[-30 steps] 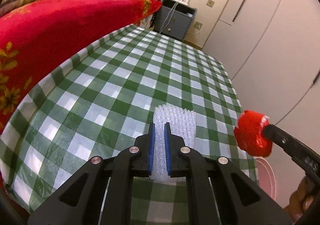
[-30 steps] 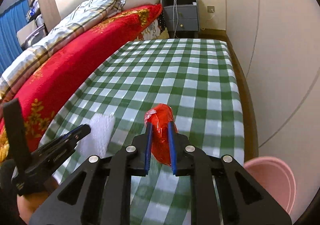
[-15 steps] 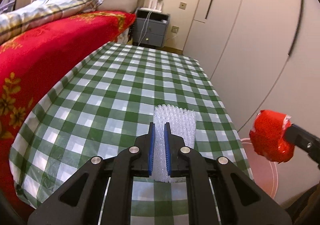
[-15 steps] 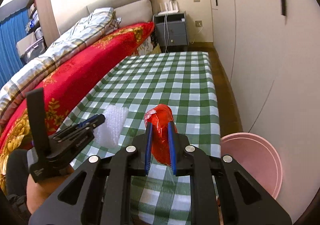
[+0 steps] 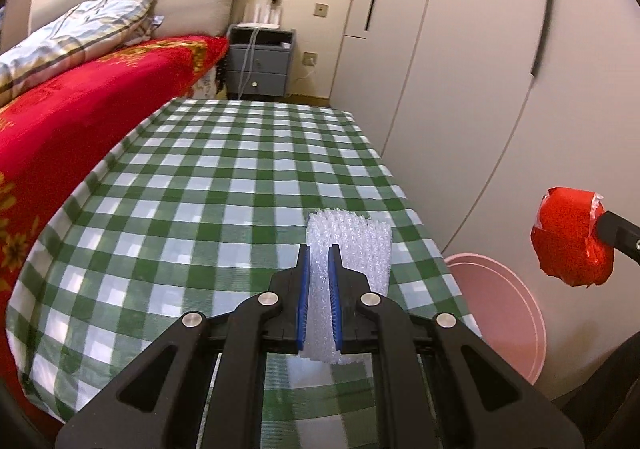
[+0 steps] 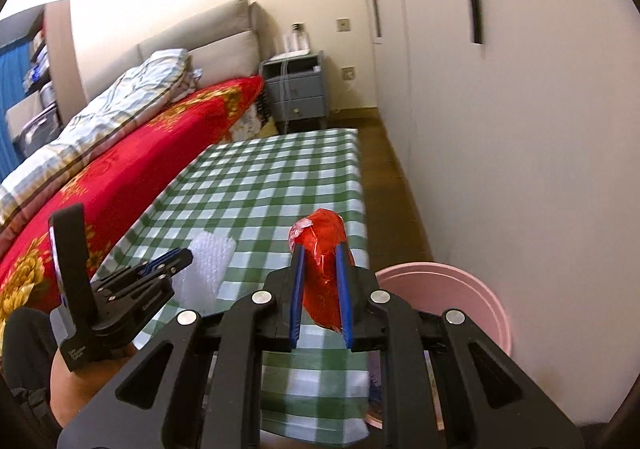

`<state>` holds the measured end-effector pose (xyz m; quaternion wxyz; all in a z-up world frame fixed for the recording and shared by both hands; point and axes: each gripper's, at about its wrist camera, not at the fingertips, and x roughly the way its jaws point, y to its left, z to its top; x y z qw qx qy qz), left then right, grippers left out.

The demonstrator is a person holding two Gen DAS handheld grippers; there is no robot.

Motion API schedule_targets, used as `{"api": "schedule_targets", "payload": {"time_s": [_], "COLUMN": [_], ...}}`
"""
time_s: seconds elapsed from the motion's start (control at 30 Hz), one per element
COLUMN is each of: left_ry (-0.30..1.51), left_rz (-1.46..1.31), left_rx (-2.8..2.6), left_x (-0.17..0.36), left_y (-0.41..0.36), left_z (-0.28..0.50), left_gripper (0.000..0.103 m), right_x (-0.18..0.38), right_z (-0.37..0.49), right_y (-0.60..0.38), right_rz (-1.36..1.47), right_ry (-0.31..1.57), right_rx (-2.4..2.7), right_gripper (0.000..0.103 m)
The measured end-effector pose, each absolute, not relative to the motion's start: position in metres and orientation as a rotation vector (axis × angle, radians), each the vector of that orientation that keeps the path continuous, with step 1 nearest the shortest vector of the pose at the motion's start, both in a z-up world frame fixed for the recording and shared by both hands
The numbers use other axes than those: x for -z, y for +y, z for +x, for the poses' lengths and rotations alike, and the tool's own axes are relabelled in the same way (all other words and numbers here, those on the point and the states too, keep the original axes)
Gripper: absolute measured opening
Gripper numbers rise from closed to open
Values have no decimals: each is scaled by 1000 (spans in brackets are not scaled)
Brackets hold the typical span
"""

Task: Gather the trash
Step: 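Carry the foam net and red bag over the pink bucket with both grippers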

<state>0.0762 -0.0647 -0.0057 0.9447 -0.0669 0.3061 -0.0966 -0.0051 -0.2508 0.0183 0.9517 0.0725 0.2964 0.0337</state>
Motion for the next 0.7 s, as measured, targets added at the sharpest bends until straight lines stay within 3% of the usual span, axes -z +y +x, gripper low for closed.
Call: {"api": "schedule_targets", "payload": {"time_s": [0.7], "left_ry": [632], "left_rz": [-125], "left_rx": [367], "left_x": [6], "left_y": [-149], "left_z": [80], "left_gripper": [9], "right_x": [-6], "right_z": [-12], "right_y": [-310], "right_rz": [275], "right_ry": [612], "right_rx": [127], "right_gripper": [16]}}
